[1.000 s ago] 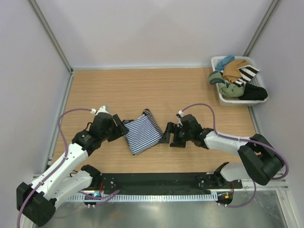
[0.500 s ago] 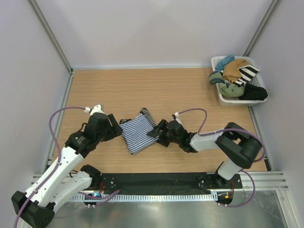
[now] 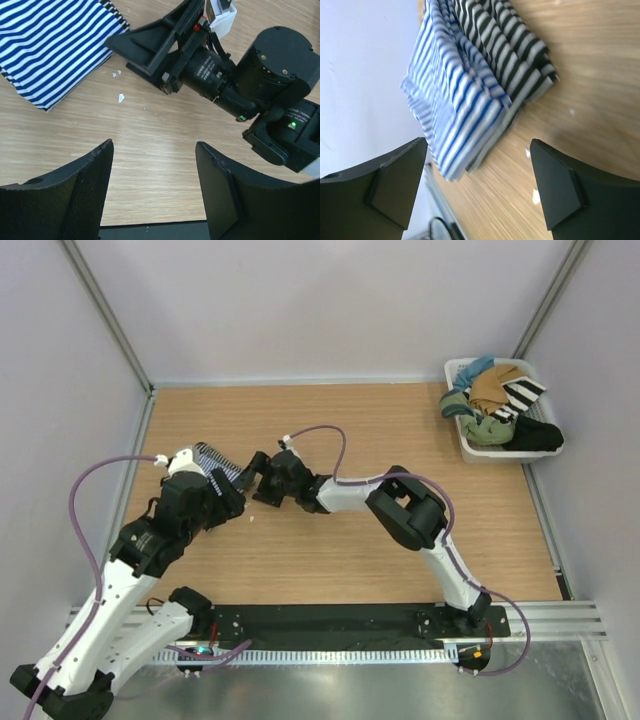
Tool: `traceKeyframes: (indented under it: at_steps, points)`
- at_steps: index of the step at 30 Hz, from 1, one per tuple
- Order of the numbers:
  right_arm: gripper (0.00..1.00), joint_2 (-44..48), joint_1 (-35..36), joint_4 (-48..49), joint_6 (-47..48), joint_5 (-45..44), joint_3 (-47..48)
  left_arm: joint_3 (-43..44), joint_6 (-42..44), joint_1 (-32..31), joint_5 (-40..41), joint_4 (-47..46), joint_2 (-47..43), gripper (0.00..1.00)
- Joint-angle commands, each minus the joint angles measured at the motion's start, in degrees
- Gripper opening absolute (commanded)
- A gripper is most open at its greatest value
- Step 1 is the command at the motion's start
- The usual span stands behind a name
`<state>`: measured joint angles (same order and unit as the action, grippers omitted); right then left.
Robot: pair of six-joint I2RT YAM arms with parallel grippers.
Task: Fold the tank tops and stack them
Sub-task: Neatly place the folded tank top to the corner
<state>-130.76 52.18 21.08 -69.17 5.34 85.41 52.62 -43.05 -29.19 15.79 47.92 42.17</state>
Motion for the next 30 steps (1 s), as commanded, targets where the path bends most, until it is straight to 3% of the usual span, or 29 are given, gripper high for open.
traceKeyframes:
  at_steps: [1,4,12,16,20,25,30]
  points:
    - [0.92,8.1,-0.2,-6.1,8.5,-2.1,-3.2,1.2,1.1,0.3,1.3,1.5,-0.7,0.68]
    - [0.93,18.9,-2.1,-6.1,13.9,-4.4,-14.1,-0.7,0.5,0.3,-0.4,-1.7,-1.5,0.7]
    - [1.0,48.4,-4.0,-18.7,33.0,-20.4,-35.8,-9.3,-0.1,0.3,-4.7,-13.3,-3.6,1.0]
    - [1.0,62.3,-4.4,-24.1,42.6,-32.5,-43.5,-13.0,0.3,0.3,-7.8,-21.1,-2.2,1.0]
    - [1.0,68.9,-4.5,-27.8,47.2,-44.5,-49.6,-20.0,0.8,0.1,-9.9,-33.2,-1.6,1.0]
    - [1.0,80.2,-4.6,-17.8,47.8,-43.3,-61.4,-26.7,3.3,-0.2,-7.1,-44.6,-0.2,1.0]
    - [1.0,92.1,-4.5,-16.3,45.8,-45.3,-67.3,-30.8,11.5,-0.9,-4.6,-49.9,-0.5,0.98]
